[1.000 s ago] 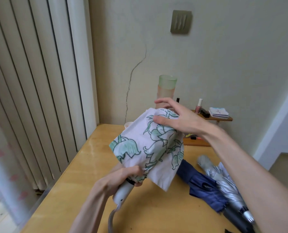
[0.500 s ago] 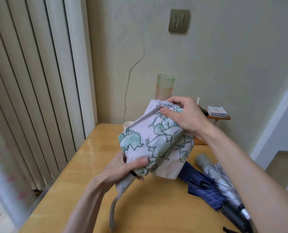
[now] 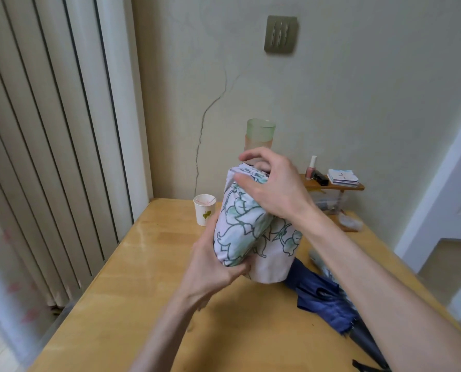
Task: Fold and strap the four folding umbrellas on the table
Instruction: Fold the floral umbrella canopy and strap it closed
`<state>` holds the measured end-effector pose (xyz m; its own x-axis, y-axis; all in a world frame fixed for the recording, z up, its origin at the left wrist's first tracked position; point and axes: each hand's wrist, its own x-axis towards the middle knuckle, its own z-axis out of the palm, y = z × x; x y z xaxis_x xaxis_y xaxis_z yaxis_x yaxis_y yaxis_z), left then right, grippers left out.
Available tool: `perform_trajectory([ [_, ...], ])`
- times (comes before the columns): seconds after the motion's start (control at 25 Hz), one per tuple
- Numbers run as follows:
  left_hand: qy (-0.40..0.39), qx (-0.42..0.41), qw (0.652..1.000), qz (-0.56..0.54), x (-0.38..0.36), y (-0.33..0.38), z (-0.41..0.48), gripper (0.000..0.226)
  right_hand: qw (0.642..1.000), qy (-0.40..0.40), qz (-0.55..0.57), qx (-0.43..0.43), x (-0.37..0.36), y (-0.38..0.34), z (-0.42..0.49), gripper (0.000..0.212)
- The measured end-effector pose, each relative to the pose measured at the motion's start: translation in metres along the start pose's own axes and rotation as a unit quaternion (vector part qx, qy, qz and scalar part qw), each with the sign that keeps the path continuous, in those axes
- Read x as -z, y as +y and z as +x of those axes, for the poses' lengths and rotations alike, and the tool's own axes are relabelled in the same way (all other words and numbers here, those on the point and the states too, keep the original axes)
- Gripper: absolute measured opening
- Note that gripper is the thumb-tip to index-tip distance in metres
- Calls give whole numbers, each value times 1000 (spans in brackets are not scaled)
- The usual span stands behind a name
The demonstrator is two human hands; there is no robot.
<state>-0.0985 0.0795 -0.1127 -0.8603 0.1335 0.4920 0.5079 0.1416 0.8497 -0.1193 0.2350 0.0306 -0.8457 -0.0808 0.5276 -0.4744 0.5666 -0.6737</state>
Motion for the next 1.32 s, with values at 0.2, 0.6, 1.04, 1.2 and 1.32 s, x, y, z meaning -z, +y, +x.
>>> perform_trajectory([
  [0.2,51,25,998,-17,-2,-7,-3,74,998,-55,-14,28,4,0,3,26],
  [0.6,139,-25,969,204,-2,-14,-1,88,973,-88,-162,139,34,0,4,8],
  [1.04,193,-24,929,315,-16,-1,-10,126,963,-112,-228,86,22,-7,28,11],
  [1.2,220,-16,939,263,-13,-3,-7,112,993,-46,-46,97,44,7,18,6],
  [1.32,231,-9,945,233,-9,-5,-5,96,987,-84,-75,112,50,13,3,6],
])
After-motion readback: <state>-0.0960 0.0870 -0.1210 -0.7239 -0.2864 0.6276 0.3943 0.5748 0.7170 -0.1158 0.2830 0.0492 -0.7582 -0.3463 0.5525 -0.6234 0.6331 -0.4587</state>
